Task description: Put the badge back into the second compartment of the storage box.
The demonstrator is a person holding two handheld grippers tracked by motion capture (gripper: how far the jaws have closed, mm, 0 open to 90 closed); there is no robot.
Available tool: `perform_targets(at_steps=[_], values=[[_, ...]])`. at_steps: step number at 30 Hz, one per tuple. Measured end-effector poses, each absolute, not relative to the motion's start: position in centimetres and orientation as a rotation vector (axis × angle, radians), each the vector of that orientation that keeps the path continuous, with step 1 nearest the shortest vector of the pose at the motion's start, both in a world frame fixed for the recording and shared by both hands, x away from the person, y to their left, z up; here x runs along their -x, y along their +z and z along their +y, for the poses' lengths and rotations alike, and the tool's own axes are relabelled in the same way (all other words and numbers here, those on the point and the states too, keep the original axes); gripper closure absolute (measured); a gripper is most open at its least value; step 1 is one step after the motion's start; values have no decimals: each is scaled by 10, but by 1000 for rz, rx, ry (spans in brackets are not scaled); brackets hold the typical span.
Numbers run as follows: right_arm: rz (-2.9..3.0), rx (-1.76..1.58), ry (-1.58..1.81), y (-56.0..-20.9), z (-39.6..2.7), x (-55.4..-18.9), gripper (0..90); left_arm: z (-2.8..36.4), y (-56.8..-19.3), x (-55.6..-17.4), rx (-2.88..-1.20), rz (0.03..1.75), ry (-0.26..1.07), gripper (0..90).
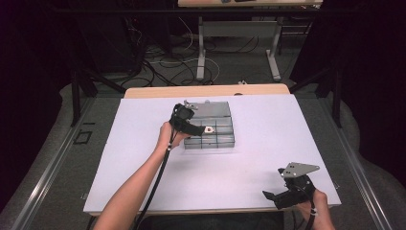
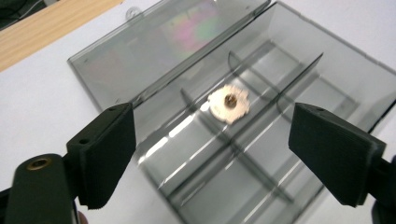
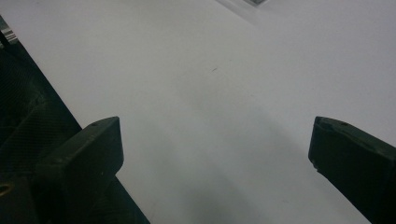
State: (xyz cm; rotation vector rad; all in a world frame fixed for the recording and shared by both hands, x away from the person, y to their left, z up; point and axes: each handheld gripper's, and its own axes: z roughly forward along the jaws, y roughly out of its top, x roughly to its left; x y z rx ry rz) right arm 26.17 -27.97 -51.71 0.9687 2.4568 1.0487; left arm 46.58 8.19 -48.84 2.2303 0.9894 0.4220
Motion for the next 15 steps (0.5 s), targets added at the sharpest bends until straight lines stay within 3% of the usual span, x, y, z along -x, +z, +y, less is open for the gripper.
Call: perform_targets(at_steps=[15], values=[[2461, -948, 1043, -517, -281, -263, 26, 110, -481, -441, -2230, 983, 453, 63]])
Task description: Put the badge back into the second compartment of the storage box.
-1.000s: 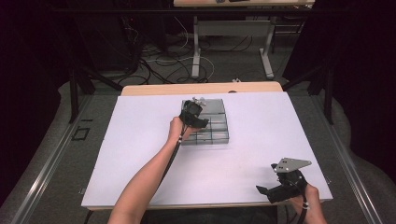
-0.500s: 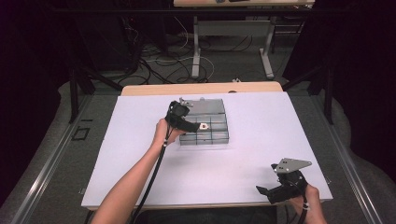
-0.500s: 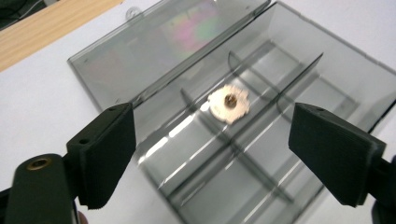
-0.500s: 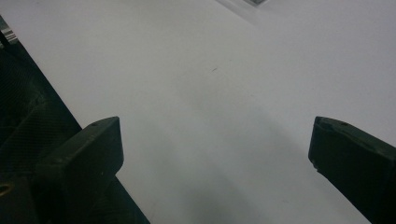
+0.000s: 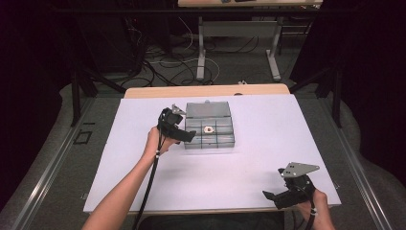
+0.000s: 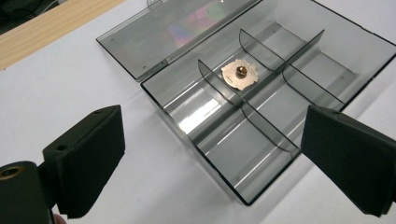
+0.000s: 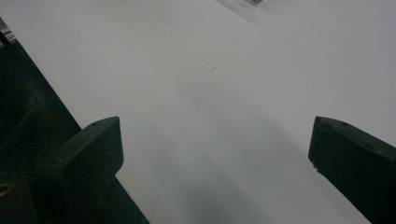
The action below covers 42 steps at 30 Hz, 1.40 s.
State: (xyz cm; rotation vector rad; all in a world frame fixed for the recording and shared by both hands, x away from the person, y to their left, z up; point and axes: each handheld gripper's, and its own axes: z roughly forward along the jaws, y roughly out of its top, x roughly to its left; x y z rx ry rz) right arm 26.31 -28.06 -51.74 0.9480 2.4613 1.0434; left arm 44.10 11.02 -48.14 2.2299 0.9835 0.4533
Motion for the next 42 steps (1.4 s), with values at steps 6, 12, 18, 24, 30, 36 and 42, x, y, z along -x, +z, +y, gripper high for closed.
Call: perform_targets(at_steps=[6, 12, 18, 24, 30, 36, 42], values=[[2456, -967, 1043, -518, -280, -262, 26, 121, -480, -429, -2224, 973, 470, 49], [2464, -957, 1045, -518, -279, -263, 26, 138, -481, -414, -2218, 977, 479, 40], [2466, -963, 1046, -519, -278, -263, 26, 156, -483, -398, -2209, 986, 494, 23], [2472, -948, 1033, -519, -279, -264, 26, 171, -489, -386, -2221, 998, 492, 12], [2471, -945, 1032, -519, -279, -264, 26, 181, -490, -374, -2220, 1002, 498, 6], [2461, -964, 1039, -519, -279, -263, 26, 189, -491, -361, -2224, 996, 503, 5], [2460, -963, 1037, -519, -279, -263, 26, 199, -496, -348, -2212, 1004, 516, 5]])
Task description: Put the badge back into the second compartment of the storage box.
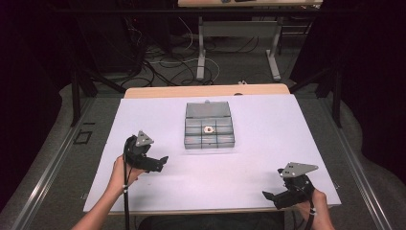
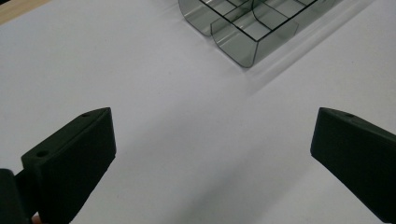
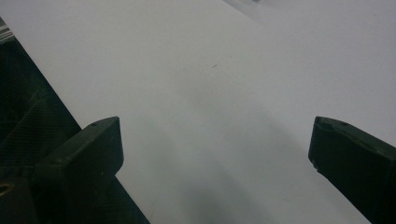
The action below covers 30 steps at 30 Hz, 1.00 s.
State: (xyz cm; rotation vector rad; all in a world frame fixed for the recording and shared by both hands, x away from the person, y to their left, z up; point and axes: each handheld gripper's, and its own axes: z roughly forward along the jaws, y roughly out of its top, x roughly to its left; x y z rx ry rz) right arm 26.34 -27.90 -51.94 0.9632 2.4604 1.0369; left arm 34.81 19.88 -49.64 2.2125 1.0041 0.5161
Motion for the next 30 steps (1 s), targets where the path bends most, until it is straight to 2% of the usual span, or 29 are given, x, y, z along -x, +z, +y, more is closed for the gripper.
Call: perform_targets(at_steps=[30], values=[[2470, -960, 1027, -519, -279, -264, 26, 225, -518, -294, -2206, 996, 541, 4]])
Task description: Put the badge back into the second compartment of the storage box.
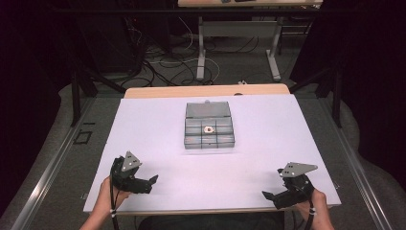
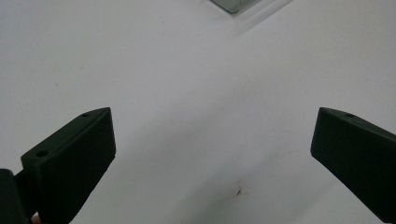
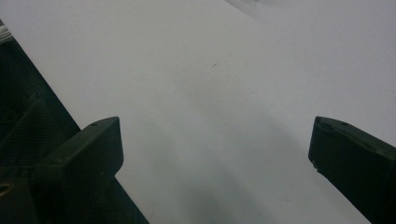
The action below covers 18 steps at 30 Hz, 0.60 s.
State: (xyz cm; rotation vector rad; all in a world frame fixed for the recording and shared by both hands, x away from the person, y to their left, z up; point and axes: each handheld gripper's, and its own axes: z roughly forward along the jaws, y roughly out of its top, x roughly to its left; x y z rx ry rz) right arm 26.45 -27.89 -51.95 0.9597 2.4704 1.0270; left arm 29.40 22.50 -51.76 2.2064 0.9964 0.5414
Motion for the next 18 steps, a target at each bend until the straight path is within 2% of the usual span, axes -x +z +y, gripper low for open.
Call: perform_targets(at_steps=[18], values=[[2467, -980, 1028, -520, -277, -263, 26, 226, -532, -271, -2198, 979, 588, 3]])
